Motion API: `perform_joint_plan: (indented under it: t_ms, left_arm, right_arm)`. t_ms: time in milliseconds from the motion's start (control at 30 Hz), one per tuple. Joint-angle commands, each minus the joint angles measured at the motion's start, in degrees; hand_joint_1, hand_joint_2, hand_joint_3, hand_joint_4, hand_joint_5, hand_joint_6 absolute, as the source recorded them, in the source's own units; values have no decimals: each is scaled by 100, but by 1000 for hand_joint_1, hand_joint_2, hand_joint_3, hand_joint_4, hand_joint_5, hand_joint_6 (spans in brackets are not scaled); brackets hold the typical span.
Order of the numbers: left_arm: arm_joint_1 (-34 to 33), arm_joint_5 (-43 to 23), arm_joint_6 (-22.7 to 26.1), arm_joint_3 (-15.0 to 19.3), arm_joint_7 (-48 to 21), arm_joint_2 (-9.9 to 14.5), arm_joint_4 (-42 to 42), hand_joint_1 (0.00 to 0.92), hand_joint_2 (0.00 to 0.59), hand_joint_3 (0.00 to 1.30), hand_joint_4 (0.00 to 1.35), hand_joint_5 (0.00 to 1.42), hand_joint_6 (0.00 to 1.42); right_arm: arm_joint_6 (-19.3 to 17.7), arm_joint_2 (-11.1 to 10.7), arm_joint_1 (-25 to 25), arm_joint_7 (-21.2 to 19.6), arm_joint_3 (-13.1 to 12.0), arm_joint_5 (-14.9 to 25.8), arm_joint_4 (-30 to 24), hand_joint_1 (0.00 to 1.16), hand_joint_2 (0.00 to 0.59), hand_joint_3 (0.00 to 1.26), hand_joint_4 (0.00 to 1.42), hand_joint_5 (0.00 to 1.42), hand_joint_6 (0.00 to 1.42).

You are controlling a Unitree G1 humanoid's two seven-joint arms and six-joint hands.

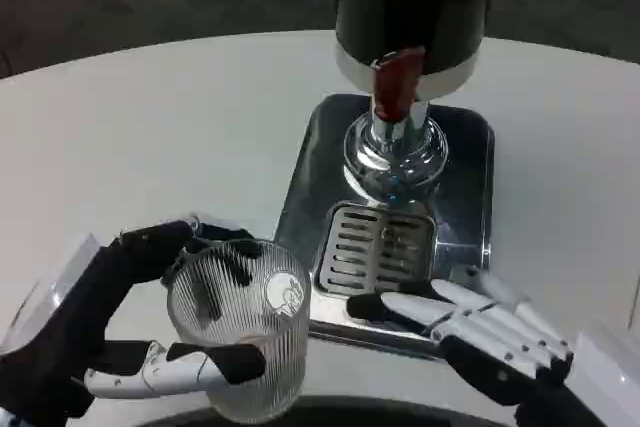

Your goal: Grasp the cup under the faucet to collect the drink, then remove the cup.

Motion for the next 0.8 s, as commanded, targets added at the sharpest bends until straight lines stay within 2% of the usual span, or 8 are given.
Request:
perform_joint_plan:
  t_ms: [33,800]
  left_arm:
    - [-38,-152,-60,9,-11,-25,-18,809,0,700,784,883,979]
    - [-76,-143,-66,54,22,-27,41,808,0,701,792,883,979]
  right_arm:
    - [24,58,92,58,-19,11,-79,646,471,178,184,111,0]
    - [7,188,147,72,39,-11,-43,637,462,204,189,119,0]
